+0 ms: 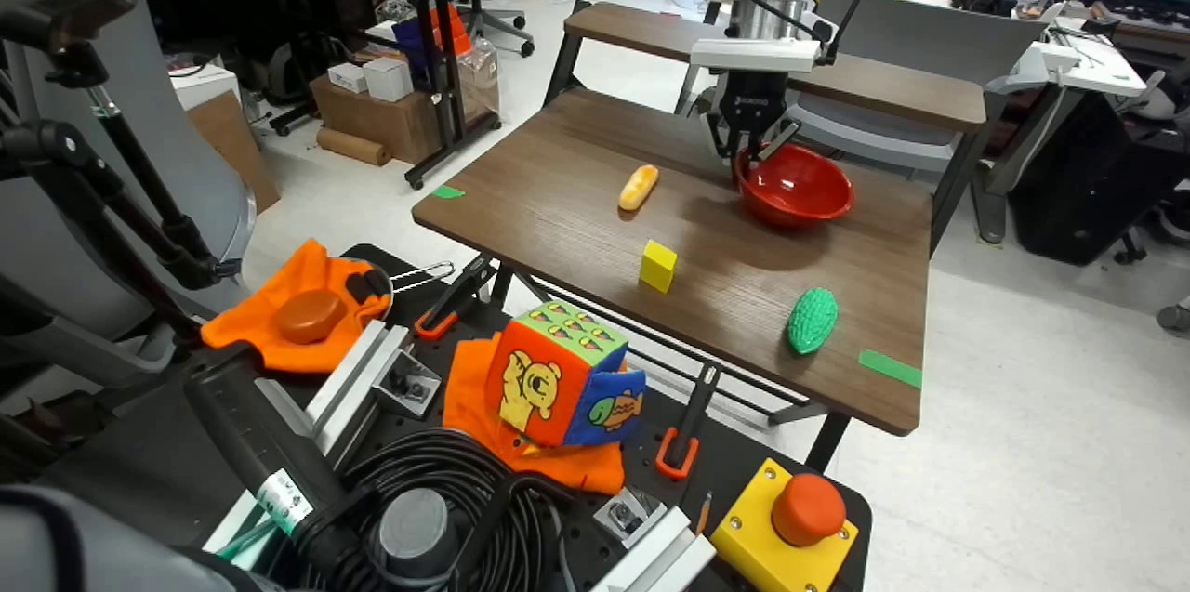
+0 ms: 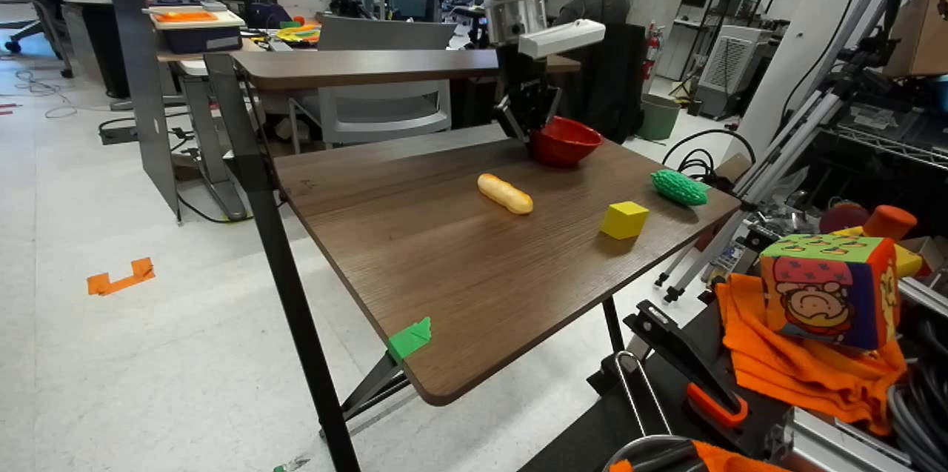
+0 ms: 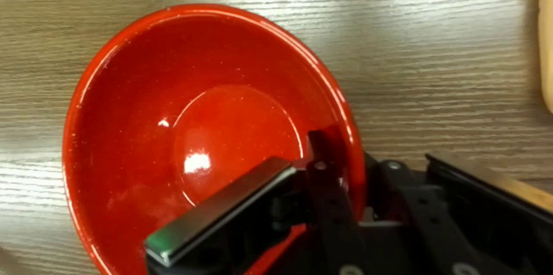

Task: Move the red bowl forward

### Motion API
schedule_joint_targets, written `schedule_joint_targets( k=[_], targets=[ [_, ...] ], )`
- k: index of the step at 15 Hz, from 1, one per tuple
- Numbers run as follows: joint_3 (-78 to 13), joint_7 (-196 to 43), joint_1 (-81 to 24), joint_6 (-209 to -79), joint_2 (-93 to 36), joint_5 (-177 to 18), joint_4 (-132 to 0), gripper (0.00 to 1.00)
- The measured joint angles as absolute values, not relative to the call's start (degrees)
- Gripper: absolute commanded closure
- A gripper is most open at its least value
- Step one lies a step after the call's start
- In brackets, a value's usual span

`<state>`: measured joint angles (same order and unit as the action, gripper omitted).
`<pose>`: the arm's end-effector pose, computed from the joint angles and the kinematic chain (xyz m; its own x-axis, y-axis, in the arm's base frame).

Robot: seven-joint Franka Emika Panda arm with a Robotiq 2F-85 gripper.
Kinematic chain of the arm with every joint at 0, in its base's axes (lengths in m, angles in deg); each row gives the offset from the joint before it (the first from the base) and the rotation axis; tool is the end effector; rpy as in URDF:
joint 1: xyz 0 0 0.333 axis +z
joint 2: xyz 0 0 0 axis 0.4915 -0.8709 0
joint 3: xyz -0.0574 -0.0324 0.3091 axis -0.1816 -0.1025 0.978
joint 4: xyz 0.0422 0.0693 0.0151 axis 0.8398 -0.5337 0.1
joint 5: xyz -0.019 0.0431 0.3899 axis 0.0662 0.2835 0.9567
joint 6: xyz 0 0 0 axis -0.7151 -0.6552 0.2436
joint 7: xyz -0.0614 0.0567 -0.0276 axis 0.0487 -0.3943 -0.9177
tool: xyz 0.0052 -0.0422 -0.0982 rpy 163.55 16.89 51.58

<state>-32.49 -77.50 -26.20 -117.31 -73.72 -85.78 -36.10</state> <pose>0.7361 -0.0049 0.1368 0.9611 -0.0023 -0.2763 0.0556 -0.9779 0.2016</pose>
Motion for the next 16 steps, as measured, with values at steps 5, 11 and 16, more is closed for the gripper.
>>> schedule_joint_targets(
  k=[5,11,16],
  targets=[
    [-32.4,-78.48,-25.76,-116.97,-72.04,-86.78,-35.94,0.98],
    [-31.85,-83.76,-21.98,-118.48,-60.37,-92.83,-49.43,0.98],
    [-29.29,-84.21,-16.6,-128.64,-52.41,-99.83,-64.54,0.98]
  ],
)
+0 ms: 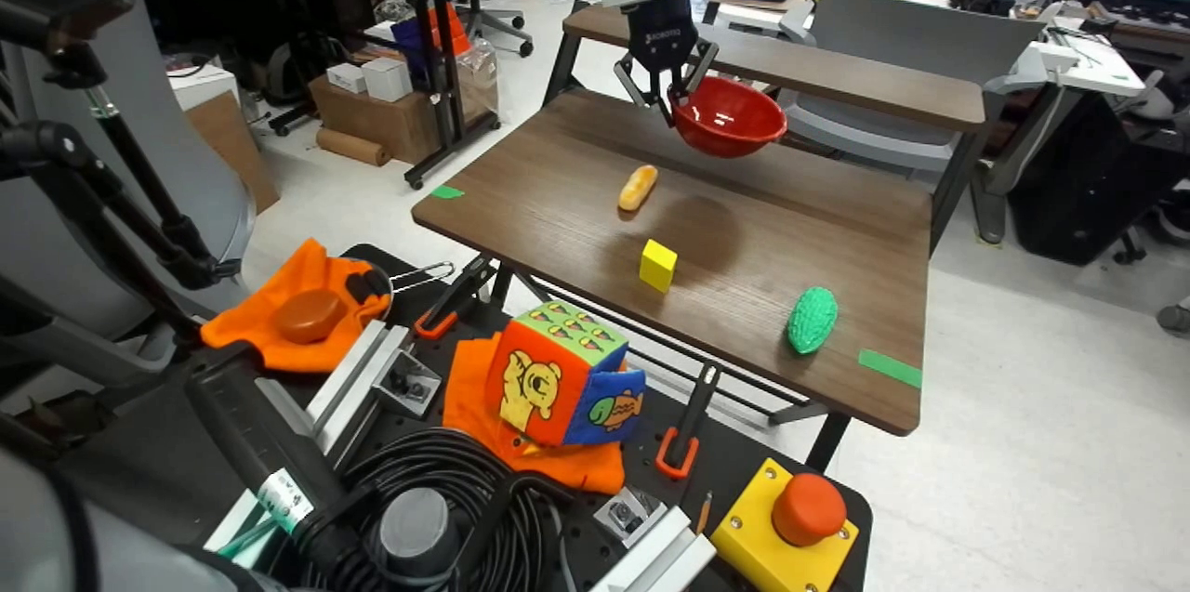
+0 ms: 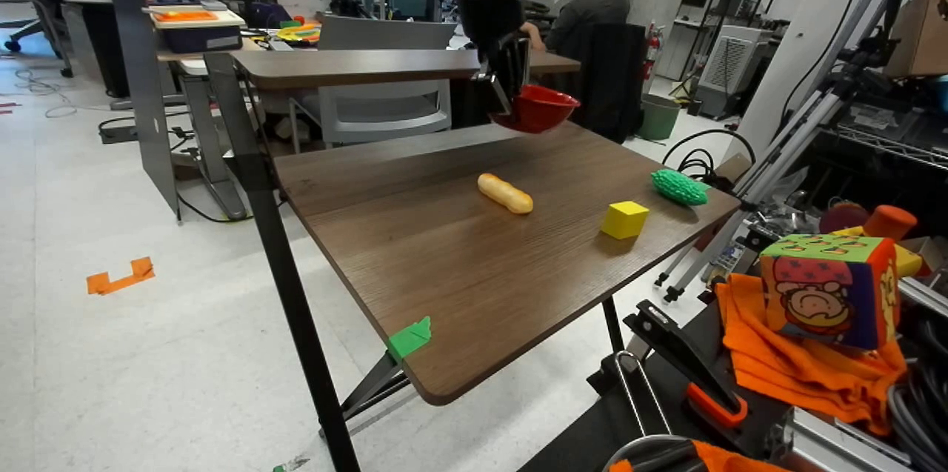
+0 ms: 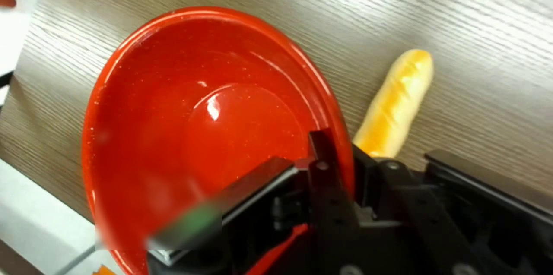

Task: Move the red bowl forward

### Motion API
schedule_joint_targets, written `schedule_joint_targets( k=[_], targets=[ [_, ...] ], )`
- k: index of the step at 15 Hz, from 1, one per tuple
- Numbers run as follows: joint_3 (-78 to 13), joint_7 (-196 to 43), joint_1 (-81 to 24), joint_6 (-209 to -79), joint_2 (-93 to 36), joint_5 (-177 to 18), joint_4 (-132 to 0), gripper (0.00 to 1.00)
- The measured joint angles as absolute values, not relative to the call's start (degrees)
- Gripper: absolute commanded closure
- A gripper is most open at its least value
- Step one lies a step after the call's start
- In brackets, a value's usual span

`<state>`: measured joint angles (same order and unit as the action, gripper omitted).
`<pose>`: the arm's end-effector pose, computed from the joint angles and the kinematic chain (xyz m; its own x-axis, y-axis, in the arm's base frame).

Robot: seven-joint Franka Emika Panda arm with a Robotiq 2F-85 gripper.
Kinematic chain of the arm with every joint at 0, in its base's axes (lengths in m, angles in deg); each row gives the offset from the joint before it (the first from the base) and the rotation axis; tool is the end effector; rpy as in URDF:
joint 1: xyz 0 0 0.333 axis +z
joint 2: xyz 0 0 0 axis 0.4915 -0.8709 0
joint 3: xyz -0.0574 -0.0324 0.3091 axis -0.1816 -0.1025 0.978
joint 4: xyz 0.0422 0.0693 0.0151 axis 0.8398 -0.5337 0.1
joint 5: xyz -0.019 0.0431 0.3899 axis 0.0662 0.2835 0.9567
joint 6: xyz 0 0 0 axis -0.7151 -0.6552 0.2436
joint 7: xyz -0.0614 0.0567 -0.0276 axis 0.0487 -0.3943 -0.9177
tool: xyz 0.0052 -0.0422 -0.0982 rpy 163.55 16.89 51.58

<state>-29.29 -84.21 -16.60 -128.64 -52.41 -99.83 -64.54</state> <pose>0.6646 0.1246 0.2078 0.8612 0.4369 -0.2595 0.5005 -0.8180 0.2835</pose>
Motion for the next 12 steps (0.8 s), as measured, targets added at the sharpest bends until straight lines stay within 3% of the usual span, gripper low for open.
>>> schedule_joint_targets(
  k=[12],
  targets=[
    [-23.46,-79.06,-6.91,-153.88,-36.58,-124.05,-102.68,0.98]
  ],
)
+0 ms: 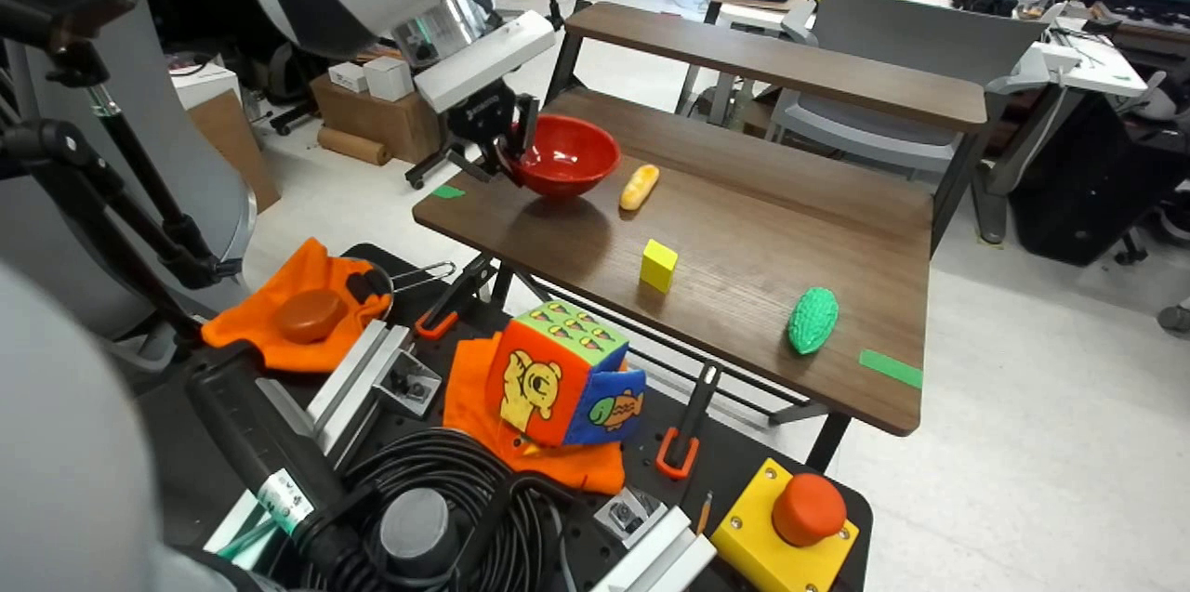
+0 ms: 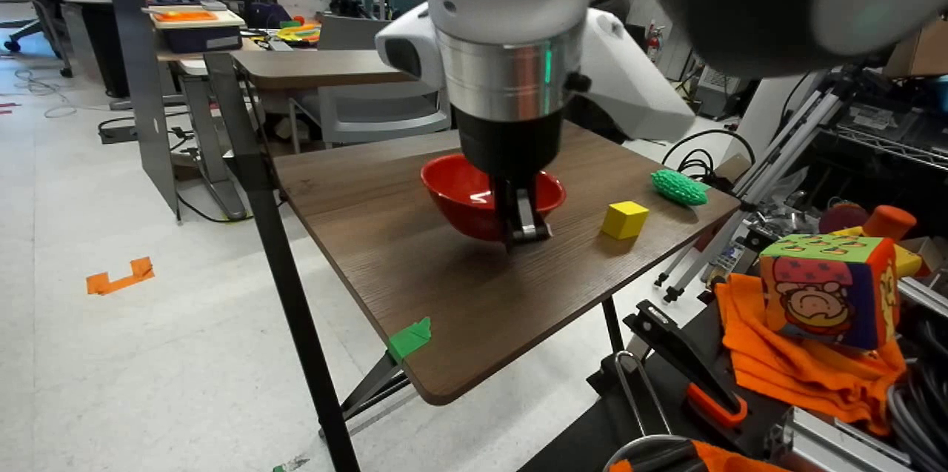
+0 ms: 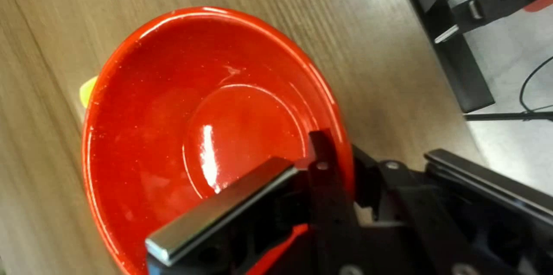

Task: Move the red bowl forward

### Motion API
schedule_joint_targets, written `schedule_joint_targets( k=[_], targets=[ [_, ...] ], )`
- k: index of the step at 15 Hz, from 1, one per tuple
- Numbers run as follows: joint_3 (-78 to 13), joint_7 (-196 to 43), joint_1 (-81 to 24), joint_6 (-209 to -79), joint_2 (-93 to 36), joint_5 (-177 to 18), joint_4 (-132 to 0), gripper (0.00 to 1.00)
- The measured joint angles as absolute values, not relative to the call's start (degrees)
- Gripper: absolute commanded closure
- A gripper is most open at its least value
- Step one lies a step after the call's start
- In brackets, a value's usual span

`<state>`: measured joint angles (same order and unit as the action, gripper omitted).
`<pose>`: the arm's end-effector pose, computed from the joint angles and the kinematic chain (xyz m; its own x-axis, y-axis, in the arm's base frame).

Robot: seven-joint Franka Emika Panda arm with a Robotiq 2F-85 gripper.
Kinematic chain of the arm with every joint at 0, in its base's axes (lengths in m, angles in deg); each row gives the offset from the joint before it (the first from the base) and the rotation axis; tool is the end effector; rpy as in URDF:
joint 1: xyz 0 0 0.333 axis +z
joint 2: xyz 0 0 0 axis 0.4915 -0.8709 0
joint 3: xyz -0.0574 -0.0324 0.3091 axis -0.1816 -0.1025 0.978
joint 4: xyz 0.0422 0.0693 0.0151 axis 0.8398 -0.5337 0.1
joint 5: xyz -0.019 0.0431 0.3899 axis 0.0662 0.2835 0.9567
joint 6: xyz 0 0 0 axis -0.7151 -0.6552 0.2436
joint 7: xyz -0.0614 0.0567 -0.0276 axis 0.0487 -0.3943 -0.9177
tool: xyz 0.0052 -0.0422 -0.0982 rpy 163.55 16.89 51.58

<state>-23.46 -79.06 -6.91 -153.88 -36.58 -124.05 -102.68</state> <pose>0.4535 0.2489 0.1583 0.4198 0.8743 -0.2437 0.8886 -0.3411 0.3067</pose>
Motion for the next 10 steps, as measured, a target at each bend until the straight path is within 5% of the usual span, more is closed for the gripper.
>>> schedule_joint_targets(
  k=[6,7,10],
  targets=[
    [-20.97,-72.12,-6.59,-159.38,-31.68,-141.0,-114.47,0.98],
    [-20.9,-70.49,-6.59,-159.39,-31.52,-143.97,-114.81,0.67],
    [-20.74,-67.11,-6.86,-159.36,-31.37,-149.77,-114.88,0.51]
  ],
)
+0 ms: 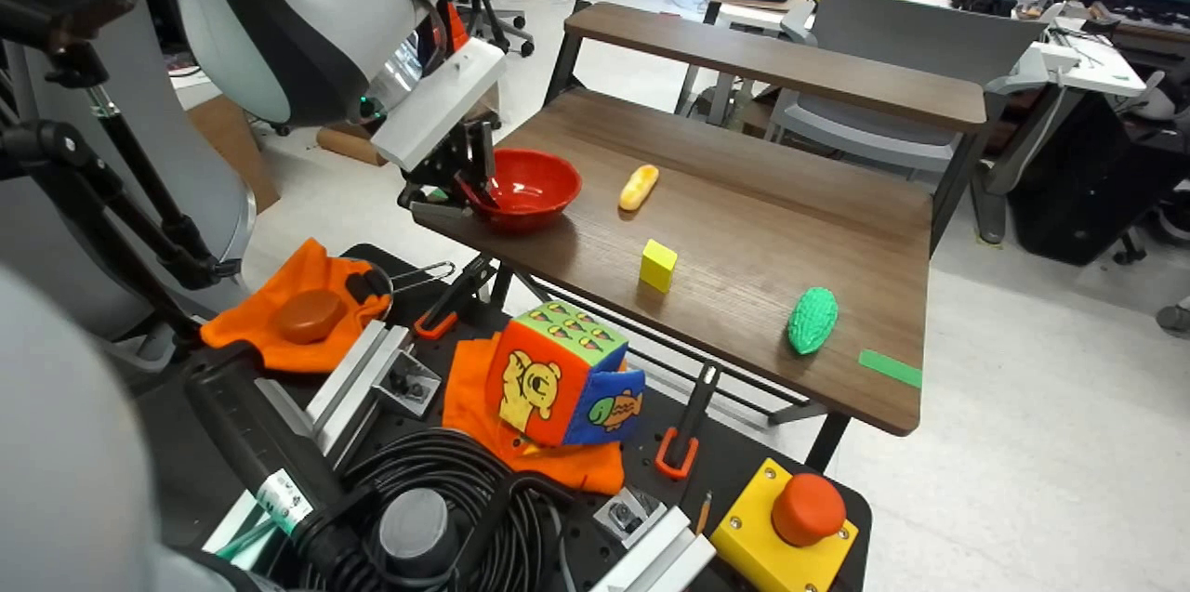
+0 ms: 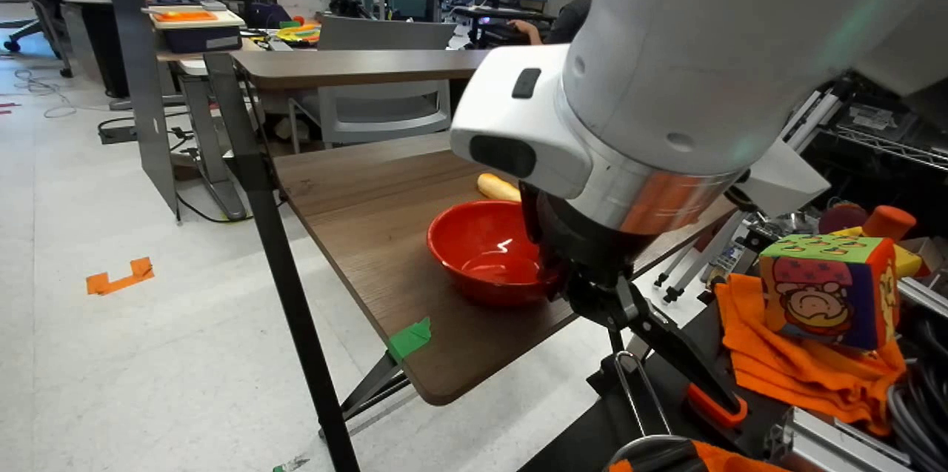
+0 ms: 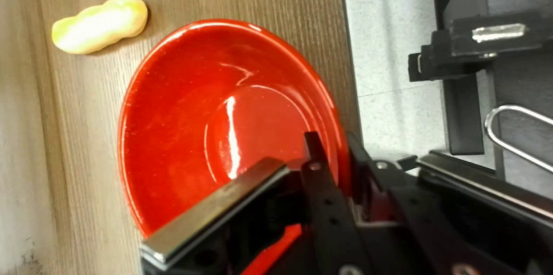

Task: Move the red bowl forward

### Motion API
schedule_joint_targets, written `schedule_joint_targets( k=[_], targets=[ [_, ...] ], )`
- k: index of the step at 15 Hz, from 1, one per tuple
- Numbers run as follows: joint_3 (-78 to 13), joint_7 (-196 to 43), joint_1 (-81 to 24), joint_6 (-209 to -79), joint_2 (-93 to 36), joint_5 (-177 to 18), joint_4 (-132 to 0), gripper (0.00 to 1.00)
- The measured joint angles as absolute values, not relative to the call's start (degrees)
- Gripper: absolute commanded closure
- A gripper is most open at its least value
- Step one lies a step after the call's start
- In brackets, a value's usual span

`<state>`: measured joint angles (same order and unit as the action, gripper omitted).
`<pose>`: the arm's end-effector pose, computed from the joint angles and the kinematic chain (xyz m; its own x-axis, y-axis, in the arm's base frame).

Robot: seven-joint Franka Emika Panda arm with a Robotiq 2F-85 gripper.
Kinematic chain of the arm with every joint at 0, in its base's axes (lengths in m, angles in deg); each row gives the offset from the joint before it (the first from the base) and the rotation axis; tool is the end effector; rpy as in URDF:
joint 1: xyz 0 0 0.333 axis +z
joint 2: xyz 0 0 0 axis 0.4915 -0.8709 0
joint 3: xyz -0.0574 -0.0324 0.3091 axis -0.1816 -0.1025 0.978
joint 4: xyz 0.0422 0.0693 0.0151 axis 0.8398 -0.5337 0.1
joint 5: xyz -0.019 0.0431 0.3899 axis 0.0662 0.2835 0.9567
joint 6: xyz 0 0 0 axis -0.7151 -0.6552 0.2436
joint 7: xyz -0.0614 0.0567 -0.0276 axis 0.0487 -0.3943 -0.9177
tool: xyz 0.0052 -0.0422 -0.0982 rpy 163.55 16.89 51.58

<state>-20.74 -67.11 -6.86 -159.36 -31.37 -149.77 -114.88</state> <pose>0.3646 0.2459 0.1442 0.1531 0.9513 -0.2676 0.9248 -0.0425 0.3780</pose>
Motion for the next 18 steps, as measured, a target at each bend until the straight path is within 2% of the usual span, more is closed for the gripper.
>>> schedule_joint_targets(
  k=[7,10,15,18],
  targets=[
    [-19.93,-66.54,-8.94,-159.08,-31.34,-151.84,-115.83,0.01],
    [-18.03,-67.74,-11.44,-159.37,-28.41,-145.8,-119.01,0.0],
    [-17.21,-73.98,-17.54,-165.92,-13.61,-128.95,-128.76,0.0],
    [-17.96,-76.19,-19.37,-166.16,-9.34,-124.78,-131.53,0.0]
  ],
)
